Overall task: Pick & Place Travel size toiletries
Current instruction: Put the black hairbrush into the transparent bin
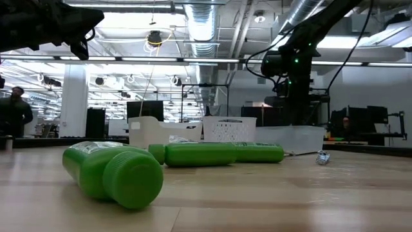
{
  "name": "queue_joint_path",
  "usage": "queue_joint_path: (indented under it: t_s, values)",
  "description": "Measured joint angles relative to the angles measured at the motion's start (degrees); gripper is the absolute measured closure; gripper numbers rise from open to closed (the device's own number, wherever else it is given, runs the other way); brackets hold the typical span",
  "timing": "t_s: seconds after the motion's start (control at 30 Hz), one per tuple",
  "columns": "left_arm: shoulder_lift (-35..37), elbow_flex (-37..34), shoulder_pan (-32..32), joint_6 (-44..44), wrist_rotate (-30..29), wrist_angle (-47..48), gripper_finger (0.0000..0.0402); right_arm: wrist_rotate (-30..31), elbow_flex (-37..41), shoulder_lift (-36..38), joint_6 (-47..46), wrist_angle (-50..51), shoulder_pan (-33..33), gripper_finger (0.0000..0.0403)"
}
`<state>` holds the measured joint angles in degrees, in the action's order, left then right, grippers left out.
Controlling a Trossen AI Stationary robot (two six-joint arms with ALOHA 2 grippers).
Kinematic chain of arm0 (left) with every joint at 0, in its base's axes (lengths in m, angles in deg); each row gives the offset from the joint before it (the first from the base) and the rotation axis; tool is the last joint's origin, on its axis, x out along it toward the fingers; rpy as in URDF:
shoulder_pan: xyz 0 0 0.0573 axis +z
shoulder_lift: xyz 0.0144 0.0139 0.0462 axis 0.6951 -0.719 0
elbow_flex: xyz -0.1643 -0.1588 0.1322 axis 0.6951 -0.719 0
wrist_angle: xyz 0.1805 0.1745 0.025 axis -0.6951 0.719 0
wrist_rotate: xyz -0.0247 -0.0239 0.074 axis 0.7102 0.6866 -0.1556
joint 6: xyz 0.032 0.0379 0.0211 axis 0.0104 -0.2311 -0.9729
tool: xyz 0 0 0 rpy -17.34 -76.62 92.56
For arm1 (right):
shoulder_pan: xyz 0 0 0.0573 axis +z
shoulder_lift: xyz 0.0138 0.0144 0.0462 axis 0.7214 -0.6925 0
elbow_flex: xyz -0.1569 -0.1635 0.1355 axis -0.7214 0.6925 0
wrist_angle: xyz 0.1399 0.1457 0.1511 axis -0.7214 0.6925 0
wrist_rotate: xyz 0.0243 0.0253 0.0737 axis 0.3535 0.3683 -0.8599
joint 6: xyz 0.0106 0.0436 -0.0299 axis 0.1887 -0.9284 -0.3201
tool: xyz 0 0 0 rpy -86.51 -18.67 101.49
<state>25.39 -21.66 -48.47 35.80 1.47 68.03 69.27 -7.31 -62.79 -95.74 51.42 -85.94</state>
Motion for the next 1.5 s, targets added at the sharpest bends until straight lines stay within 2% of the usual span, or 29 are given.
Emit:
queue_joint_path:
  t_s: [0.1,0.2,0.43,0.53,0.6,0.7,0.83,1.07,1.3,1.5]
  values:
    - [0.0,0.0,0.0,0.0,0.0,0.0,0.04,0.0,-0.4,-0.2,0.1,0.6,0.0,0.0392]
    - [0.0,0.0,0.0,0.0,0.0,0.0,0.04,-0.4,-1.3,0.0,1.1,0.9,0.0,0.0363]
    - [0.0,0.0,0.0,0.0,0.0,0.0,0.04,-3.2,-6.0,2.0,5.0,6.2,-0.2,0.0238]
    - [0.0,0.0,0.0,0.0,0.0,0.0,0.04,-8.2,-10.3,5.0,8.3,7.5,0.4,0.0184]
    - [0.0,0.0,0.0,0.0,0.0,0.0,0.04,-12.5,-13.4,7.0,9.8,7.1,2.3,0.0163]
    - [0.0,0.0,0.0,0.0,0.0,0.0,0.04,-14.5,-17.8,9.2,10.7,7.0,7.8,0.0155]
    - [0.0,0.0,0.0,0.0,0.0,0.0,0.04,-14.6,-21.3,9.0,10.4,6.5,16.6,0.0165]
    - [0.0,0.0,0.0,0.0,0.0,0.0,0.04,-14.7,-21.9,0.8,7.6,4.8,29.1,0.0168]
    - [0.0,0.0,0.0,0.0,0.0,-0.1,0.04,-16.4,-21.9,-9.4,9.9,0.1,36.3,0.015]
    - [0.0,0.0,0.0,0.0,0.0,-0.1,0.04,-18.1,-21.8,-15.3,11.7,-1.4,38.7,0.0147]
